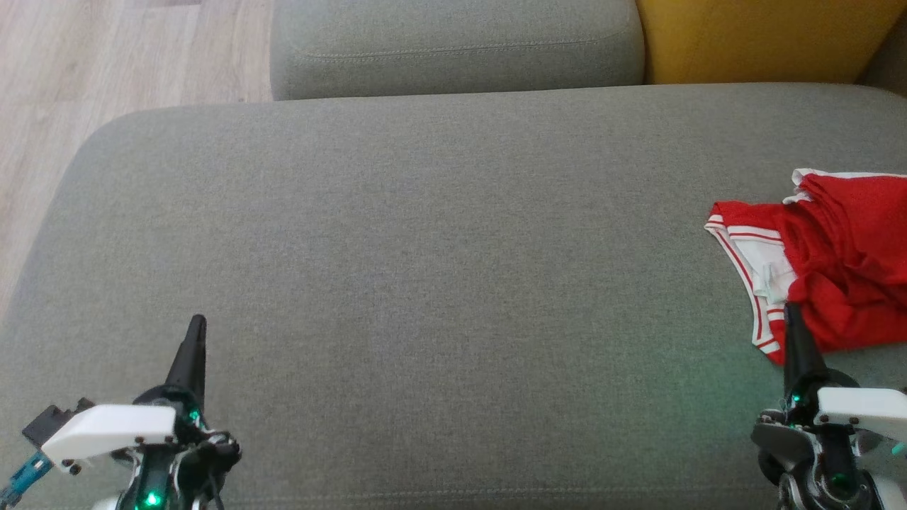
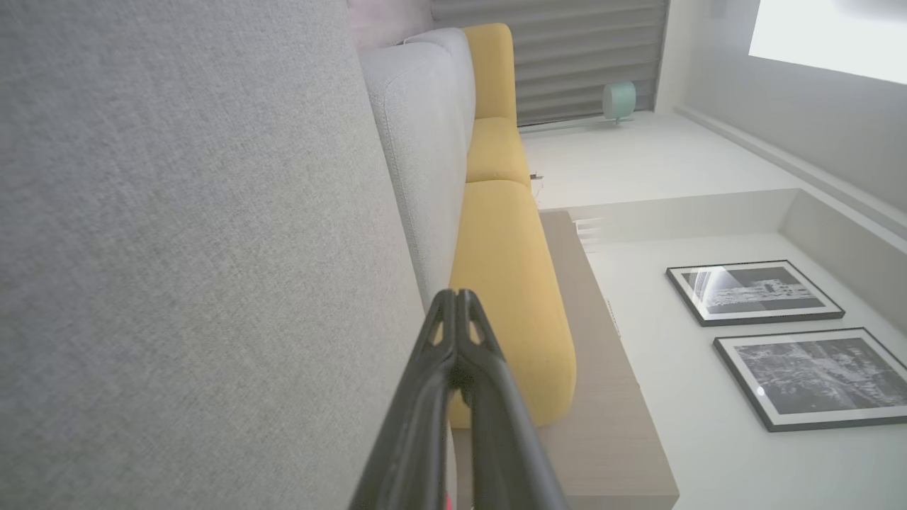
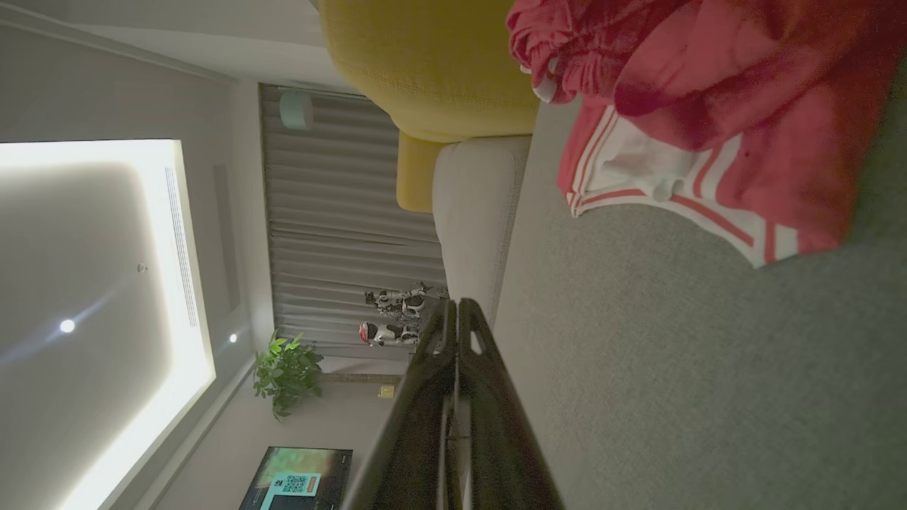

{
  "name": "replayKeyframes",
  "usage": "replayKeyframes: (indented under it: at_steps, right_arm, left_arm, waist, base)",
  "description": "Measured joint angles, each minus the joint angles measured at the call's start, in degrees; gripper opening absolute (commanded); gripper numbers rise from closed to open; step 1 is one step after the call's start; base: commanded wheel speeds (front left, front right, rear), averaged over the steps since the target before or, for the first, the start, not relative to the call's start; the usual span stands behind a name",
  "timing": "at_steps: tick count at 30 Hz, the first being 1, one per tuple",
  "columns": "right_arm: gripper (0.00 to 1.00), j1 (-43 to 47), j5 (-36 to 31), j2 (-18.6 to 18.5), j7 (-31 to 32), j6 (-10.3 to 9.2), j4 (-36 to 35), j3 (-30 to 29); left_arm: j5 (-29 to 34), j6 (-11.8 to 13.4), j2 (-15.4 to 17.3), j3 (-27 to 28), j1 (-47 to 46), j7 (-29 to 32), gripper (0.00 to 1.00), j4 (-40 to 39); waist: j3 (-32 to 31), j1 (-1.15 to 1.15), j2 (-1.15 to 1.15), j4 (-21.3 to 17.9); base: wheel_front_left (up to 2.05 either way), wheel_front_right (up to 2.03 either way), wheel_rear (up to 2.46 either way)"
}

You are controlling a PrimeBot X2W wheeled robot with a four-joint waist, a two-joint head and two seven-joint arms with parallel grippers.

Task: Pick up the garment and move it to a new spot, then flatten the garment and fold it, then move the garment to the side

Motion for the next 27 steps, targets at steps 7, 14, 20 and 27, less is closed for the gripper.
replayKeyframes:
  at_steps: [7, 14, 20, 27]
  right_arm:
    - [0.0, -1.03, 4.52, 0.0, 0.18, 0.0, 0.59, -0.54]
    - [0.0, -1.09, 7.81, 0.0, 0.22, 0.0, 0.92, -0.86]
    - [0.0, -1.09, 7.8, 0.0, 0.22, 0.0, 0.92, -0.87]
    - [0.0, -1.09, 7.81, 0.0, 0.22, 0.0, 0.92, -0.87]
  left_arm:
    - [-3.65, -1.04, -1.11, 1.87, -0.8, 0.91, 0.0, 0.62]
    - [-6.26, -1.94, -1.89, 2.96, -0.88, 1.83, 0.0, 1.02]
    - [-6.26, -1.94, -1.91, 3.24, -0.88, 1.83, 0.0, 1.1]
    - [-6.26, -1.94, -1.97, 3.41, -0.89, 1.83, 0.0, 1.11]
  waist:
    - [0.03, 0.0, 0.0, -0.07]
    - [0.05, 0.0, 0.0, -0.11]
    - [0.05, 0.0, 0.0, -0.11]
    - [0.05, 0.0, 0.0, -0.11]
  base:
    - [0.0, 0.0, 0.0]
    - [0.0, 0.0, 0.0]
    - [0.0, 0.0, 0.0]
    - [0.0, 0.0, 0.0]
